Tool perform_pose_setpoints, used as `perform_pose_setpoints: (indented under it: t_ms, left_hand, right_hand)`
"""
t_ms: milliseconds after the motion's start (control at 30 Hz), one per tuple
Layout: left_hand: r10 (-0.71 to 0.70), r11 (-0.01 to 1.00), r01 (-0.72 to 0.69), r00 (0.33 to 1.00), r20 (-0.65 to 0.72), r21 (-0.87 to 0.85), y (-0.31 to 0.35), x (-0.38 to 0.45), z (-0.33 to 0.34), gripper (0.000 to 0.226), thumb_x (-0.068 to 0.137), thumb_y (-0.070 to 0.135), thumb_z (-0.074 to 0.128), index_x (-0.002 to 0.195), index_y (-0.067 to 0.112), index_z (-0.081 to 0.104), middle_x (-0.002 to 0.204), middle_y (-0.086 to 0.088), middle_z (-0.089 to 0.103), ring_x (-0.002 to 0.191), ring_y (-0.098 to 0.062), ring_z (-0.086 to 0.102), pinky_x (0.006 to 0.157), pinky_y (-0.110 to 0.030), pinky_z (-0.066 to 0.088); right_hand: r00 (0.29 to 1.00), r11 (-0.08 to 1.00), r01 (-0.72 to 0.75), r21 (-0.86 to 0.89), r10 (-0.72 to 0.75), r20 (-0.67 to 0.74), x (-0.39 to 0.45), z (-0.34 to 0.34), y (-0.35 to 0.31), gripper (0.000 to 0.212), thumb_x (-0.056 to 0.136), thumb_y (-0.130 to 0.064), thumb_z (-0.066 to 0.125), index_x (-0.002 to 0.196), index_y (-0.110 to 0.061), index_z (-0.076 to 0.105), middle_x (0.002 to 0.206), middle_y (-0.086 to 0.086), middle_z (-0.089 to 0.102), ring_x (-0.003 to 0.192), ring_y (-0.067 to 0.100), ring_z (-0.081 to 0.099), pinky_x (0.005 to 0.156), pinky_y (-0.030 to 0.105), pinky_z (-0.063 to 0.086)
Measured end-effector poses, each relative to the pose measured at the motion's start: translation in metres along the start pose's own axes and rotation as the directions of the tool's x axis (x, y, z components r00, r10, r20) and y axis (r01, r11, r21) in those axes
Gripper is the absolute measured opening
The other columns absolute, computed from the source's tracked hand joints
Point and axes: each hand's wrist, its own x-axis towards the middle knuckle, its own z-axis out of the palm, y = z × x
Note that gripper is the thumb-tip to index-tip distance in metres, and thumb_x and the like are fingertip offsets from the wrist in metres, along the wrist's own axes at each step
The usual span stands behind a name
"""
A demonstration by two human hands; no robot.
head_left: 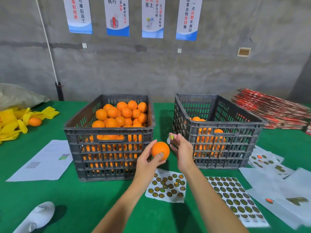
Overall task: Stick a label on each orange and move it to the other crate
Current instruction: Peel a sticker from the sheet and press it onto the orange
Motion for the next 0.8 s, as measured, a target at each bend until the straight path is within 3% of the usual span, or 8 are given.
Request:
perform_pose_setpoints:
  t_ms: [100, 267, 433, 633, 800]
  left_hand:
    - [-0.065, 0.991, 0.061, 0.997, -0.033, -0.123, 0.008, 0.012, 0.014, 0.041, 0.094, 0.017, 0.074, 0.126, 0.042, 0.067, 0.137, -0.011, 0.057, 0.11, -0.021, 0.073, 0.089, -0.042, 0.061]
    - [-0.022, 0.981, 0.012, 0.999, -0.047, -0.192, 0.039, 0.027, 0.039, 0.045, 0.083, 0.049, 0.074, 0.125, 0.034, 0.07, 0.139, 0.0, 0.06, 0.115, -0.018, 0.07, 0.087, -0.041, 0.061]
    - [-0.003, 0.976, -0.012, 0.998, -0.068, -0.218, 0.061, 0.04, 0.056, 0.022, 0.098, 0.039, 0.067, 0.119, 0.036, 0.072, 0.135, 0.003, 0.062, 0.113, -0.016, 0.071, 0.084, -0.04, 0.062]
    - [0.025, 0.986, -0.04, 0.996, -0.091, -0.161, 0.075, 0.041, 0.062, 0.036, 0.084, 0.05, 0.079, 0.114, 0.031, 0.073, 0.127, -0.006, 0.066, 0.107, -0.023, 0.073, 0.086, -0.048, 0.063]
    - [-0.006, 0.984, -0.012, 0.995, -0.1, -0.177, 0.073, 0.042, 0.058, 0.027, 0.088, 0.033, 0.08, 0.115, 0.031, 0.072, 0.127, -0.007, 0.066, 0.101, -0.023, 0.075, 0.082, -0.045, 0.063]
  right_hand:
    - [0.989, 0.994, 0.061, 0.09, -0.072, 0.126, -0.006, 0.007, -0.036, 0.044, 0.109, -0.026, 0.04, 0.097, -0.002, 0.074, 0.115, 0.0, 0.077, 0.114, 0.014, 0.067, 0.095, 0.032, 0.051]
    - [0.972, 0.979, 0.2, -0.047, -0.192, 0.136, -0.014, 0.01, -0.066, 0.055, 0.11, -0.031, 0.036, 0.089, 0.0, 0.076, 0.11, -0.004, 0.078, 0.108, 0.011, 0.07, 0.098, 0.032, 0.048]
    - [0.959, 0.958, 0.275, -0.087, -0.266, 0.099, -0.013, 0.011, -0.079, 0.053, 0.11, -0.036, 0.037, 0.092, -0.012, 0.081, 0.104, -0.001, 0.079, 0.104, 0.016, 0.072, 0.101, 0.039, 0.052]
    - [0.952, 0.956, 0.289, -0.048, -0.282, 0.121, -0.012, 0.012, -0.085, 0.042, 0.109, -0.033, 0.045, 0.098, -0.012, 0.08, 0.101, 0.007, 0.079, 0.102, 0.023, 0.073, 0.098, 0.042, 0.055]
    - [0.949, 0.959, 0.284, -0.026, -0.276, 0.153, -0.014, 0.012, -0.087, 0.037, 0.108, -0.029, 0.048, 0.097, -0.009, 0.077, 0.101, 0.009, 0.078, 0.103, 0.026, 0.073, 0.088, 0.034, 0.058]
